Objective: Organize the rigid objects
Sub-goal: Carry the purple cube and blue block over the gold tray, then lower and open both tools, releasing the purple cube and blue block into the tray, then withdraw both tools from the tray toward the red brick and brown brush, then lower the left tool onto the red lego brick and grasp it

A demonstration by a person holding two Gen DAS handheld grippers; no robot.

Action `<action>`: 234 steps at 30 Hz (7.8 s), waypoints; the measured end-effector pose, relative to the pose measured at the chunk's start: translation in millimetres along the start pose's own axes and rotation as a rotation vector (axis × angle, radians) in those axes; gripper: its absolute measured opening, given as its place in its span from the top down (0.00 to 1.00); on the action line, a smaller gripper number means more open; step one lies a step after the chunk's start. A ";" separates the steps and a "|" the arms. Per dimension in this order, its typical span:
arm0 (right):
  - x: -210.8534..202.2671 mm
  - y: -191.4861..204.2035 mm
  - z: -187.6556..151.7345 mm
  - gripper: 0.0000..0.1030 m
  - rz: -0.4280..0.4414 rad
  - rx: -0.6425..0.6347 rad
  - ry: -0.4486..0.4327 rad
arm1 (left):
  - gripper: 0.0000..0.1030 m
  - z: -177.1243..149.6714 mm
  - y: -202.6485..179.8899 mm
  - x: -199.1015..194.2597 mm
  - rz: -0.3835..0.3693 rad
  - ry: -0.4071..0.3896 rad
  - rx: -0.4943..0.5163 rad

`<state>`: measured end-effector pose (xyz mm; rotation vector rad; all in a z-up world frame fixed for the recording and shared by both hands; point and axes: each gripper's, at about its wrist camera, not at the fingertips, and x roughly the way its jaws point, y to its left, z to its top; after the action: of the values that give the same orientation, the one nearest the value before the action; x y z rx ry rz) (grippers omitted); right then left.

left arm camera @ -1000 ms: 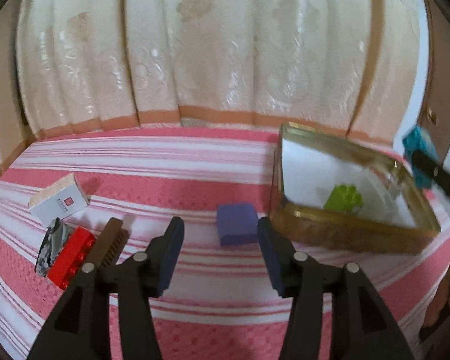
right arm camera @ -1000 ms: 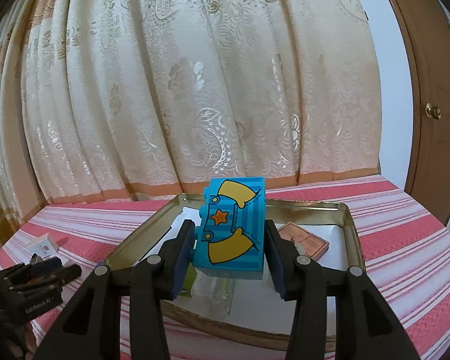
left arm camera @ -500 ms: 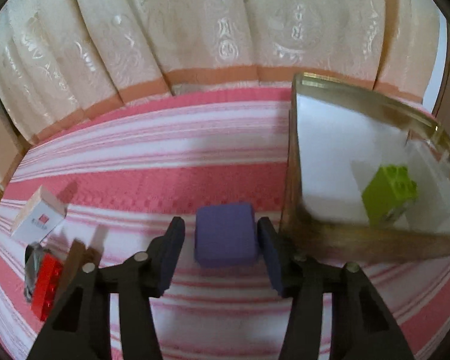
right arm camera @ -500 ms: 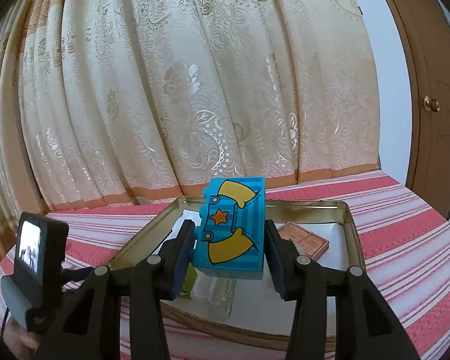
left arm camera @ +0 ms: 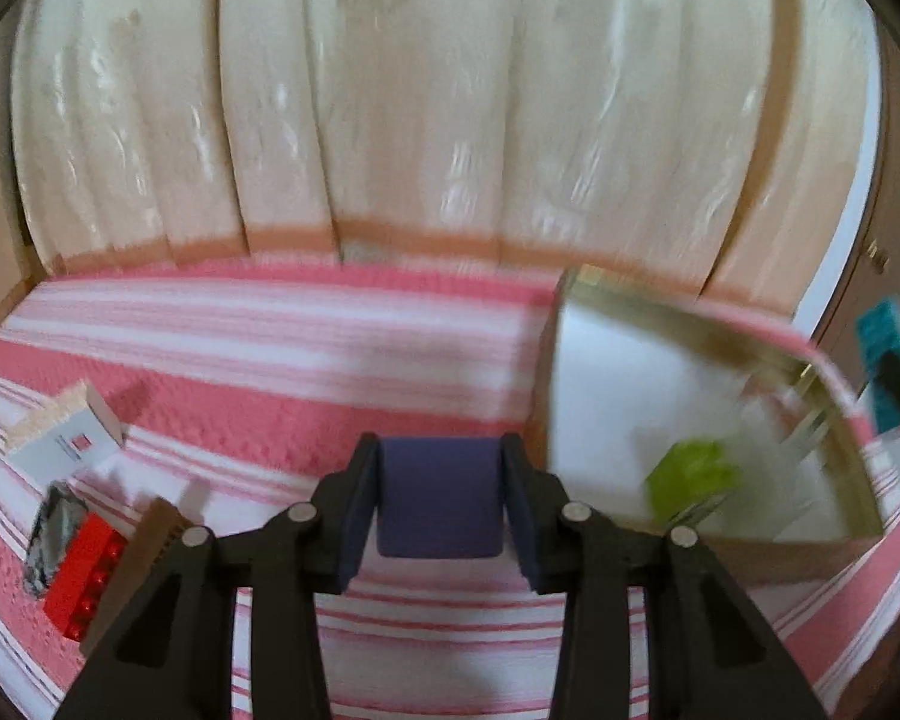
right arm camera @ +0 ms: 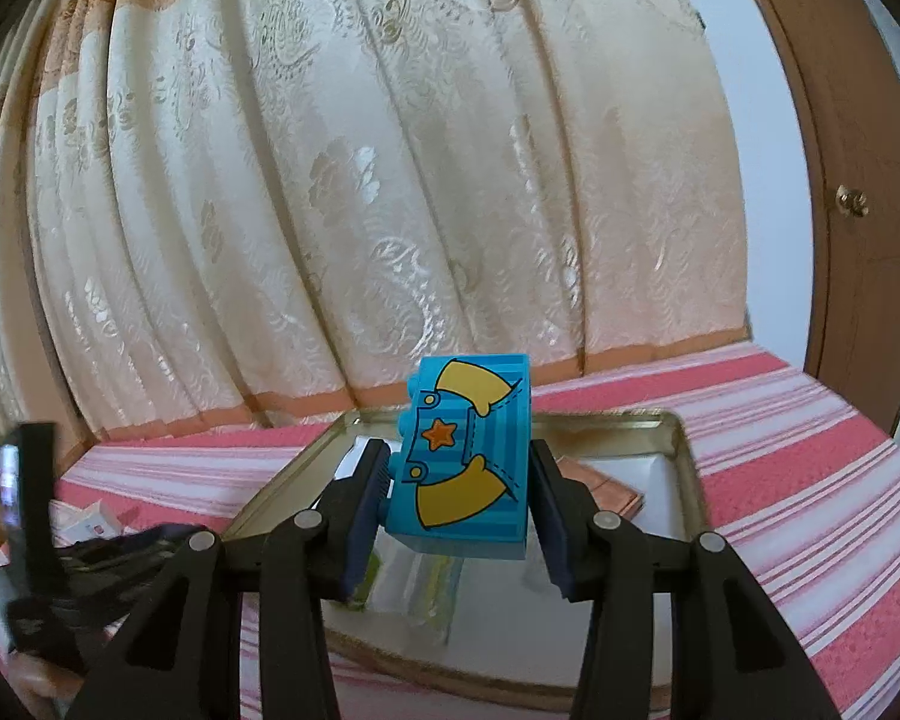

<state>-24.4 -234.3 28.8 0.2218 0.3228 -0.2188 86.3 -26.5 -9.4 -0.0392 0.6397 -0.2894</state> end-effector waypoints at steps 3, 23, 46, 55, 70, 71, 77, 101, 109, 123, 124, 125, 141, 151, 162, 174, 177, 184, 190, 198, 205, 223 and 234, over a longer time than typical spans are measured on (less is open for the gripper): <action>-1.5 -6.1 4.5 0.53 -0.017 -0.003 -0.023 | 0.63 8.8 -10.0 -21.6 0.003 -0.085 0.010; 27.2 -84.0 26.1 0.53 -0.171 0.037 -0.003 | 0.63 34.6 -108.3 -2.5 -0.063 -0.100 0.119; 66.7 -78.1 2.6 0.53 -0.166 -0.004 0.233 | 0.63 16.1 -111.9 53.3 0.069 0.053 0.153; 58.1 -80.4 6.1 0.30 -0.094 0.059 0.193 | 0.00 12.0 -110.8 45.8 0.078 0.006 0.168; 8.6 -119.1 20.2 0.13 -0.189 0.271 -0.100 | 0.00 4.9 -85.7 -1.3 0.116 -0.159 0.116; 8.8 -117.2 19.9 0.13 -0.191 0.259 -0.104 | 0.00 3.8 -83.3 -2.7 0.126 -0.165 0.117; 5.2 -100.4 13.3 0.13 -0.215 0.159 -0.142 | 0.00 0.7 -76.9 -1.6 0.182 -0.170 0.135; -16.9 -49.5 -16.5 0.07 -0.237 0.070 -0.185 | 0.00 -15.7 -49.7 -29.7 0.179 -0.175 0.127; -33.2 -32.5 -22.9 0.07 -0.224 0.056 -0.222 | 0.00 -19.6 -39.1 -37.0 0.164 -0.178 0.115; -34.6 -8.6 -30.1 0.07 -0.161 0.037 -0.180 | 0.00 -22.1 -27.2 -41.8 0.148 -0.159 0.109; -33.6 -6.2 -31.0 0.07 -0.155 0.035 -0.171 | 0.00 -22.2 -23.2 -42.2 0.147 -0.155 0.108; -32.3 -2.3 -31.8 0.07 -0.148 0.031 -0.161 | 0.00 -22.5 -20.3 -42.3 0.148 -0.151 0.109; -14.3 100.8 -52.5 0.07 0.068 -0.104 -0.023 | 0.00 -23.1 84.5 -53.1 0.234 -0.072 0.031; 23.2 189.2 -78.1 0.07 0.296 -0.198 0.237 | 0.00 -21.0 182.9 -67.1 0.377 -0.046 -0.101; 43.3 267.3 -112.9 0.08 0.442 -0.345 0.429 | 0.00 -25.6 239.0 -66.2 0.455 0.006 -0.266; 78.8 250.9 -119.9 0.08 0.363 -0.245 0.567 | 0.00 -24.9 227.8 -70.1 0.444 -0.017 -0.206; 82.8 233.5 -113.5 0.08 0.287 -0.198 0.543 | 0.00 -24.6 222.1 -72.4 0.416 -0.035 -0.184; 87.4 215.0 -105.2 0.08 0.259 -0.137 0.522 | 0.02 -23.5 191.3 -71.4 0.069 -0.003 -0.081; 80.9 206.6 -96.4 0.08 0.200 -0.166 0.457 | 0.14 -28.1 161.1 -61.8 -0.012 0.066 0.047; 83.3 200.0 -94.1 0.11 0.199 -0.149 0.455 | 0.21 -29.4 158.5 -47.2 0.004 0.122 0.050; 77.5 203.8 -92.5 0.11 0.194 -0.187 0.425 | 0.49 -29.8 170.0 -54.5 -0.022 0.111 -0.015; 80.8 200.2 -92.0 0.11 0.174 -0.187 0.424 | 0.30 -33.6 148.0 -55.3 -0.048 0.138 0.086; 79.2 197.0 -90.6 0.11 0.172 -0.175 0.405 | 0.79 -24.7 158.8 -11.2 -0.007 0.252 0.072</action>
<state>71.4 -38.1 -46.1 0.1181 0.7178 0.0281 103.4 130.2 -42.5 0.0650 0.8784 -0.3269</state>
